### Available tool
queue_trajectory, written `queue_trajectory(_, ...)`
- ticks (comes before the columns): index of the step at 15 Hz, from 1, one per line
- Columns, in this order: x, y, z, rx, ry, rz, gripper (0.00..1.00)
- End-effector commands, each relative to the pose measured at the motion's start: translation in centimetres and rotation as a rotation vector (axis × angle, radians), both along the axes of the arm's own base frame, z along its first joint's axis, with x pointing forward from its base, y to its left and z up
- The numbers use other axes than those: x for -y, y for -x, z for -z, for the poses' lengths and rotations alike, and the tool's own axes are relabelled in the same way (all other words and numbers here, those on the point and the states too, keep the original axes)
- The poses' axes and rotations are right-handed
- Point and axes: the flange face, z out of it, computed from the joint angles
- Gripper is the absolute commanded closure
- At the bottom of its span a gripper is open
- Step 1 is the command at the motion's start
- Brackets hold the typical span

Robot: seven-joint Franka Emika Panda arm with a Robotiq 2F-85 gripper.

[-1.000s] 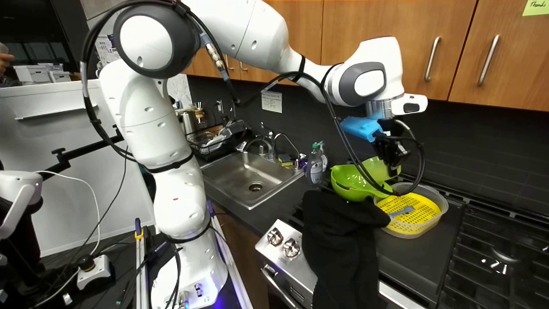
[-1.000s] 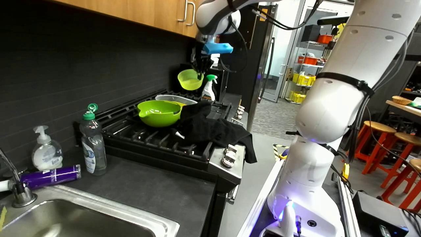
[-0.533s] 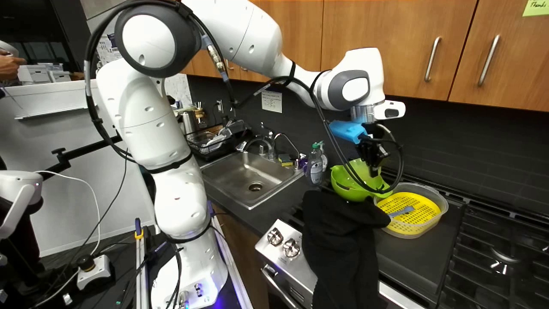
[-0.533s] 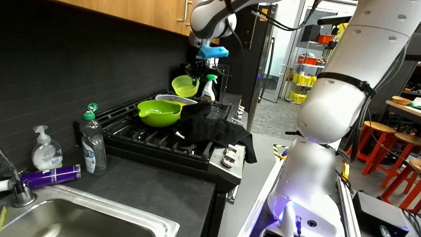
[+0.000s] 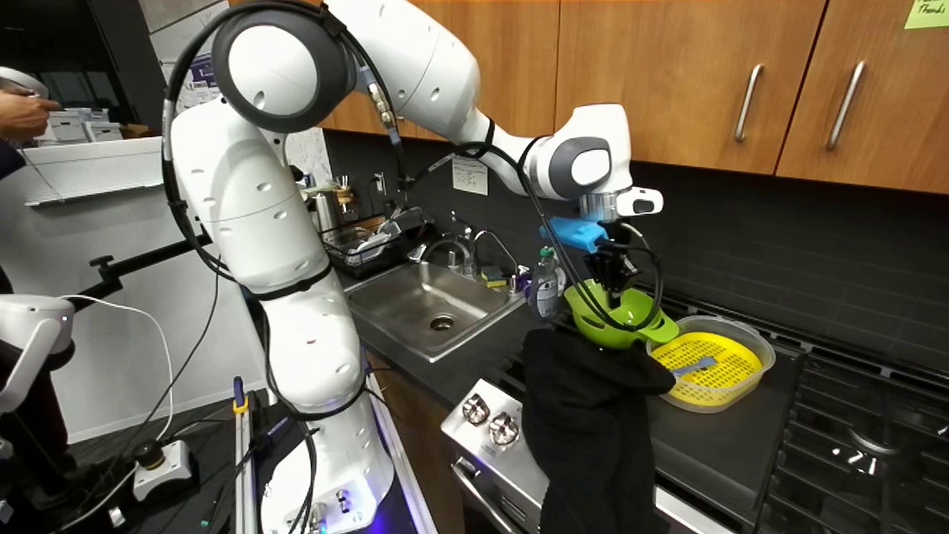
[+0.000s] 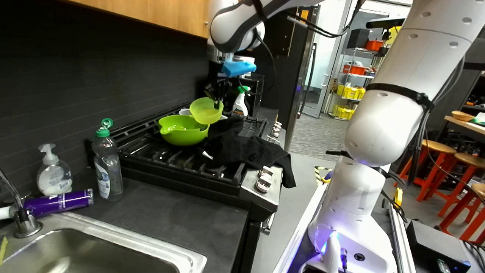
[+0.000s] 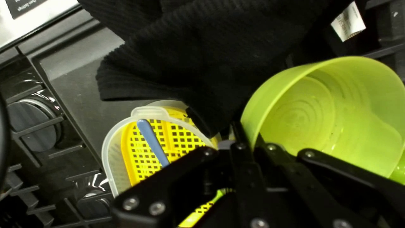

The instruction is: Put the small green bowl into the bigger green bowl

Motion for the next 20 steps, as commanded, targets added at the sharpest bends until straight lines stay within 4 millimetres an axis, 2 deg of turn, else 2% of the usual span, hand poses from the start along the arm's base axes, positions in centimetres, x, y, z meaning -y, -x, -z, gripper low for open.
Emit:
queue_trajectory(1,-0.6,-0.8,-0.1,0.004,0.006,-0.015,1.0)
queue_trajectory(10,-2.1,-3.5,0.7,0.005,0.01,-0.019,1.0)
queue_trajectory(20,-5.3,-6.9,1.7,-0.003,0.018,-0.065,1.0)
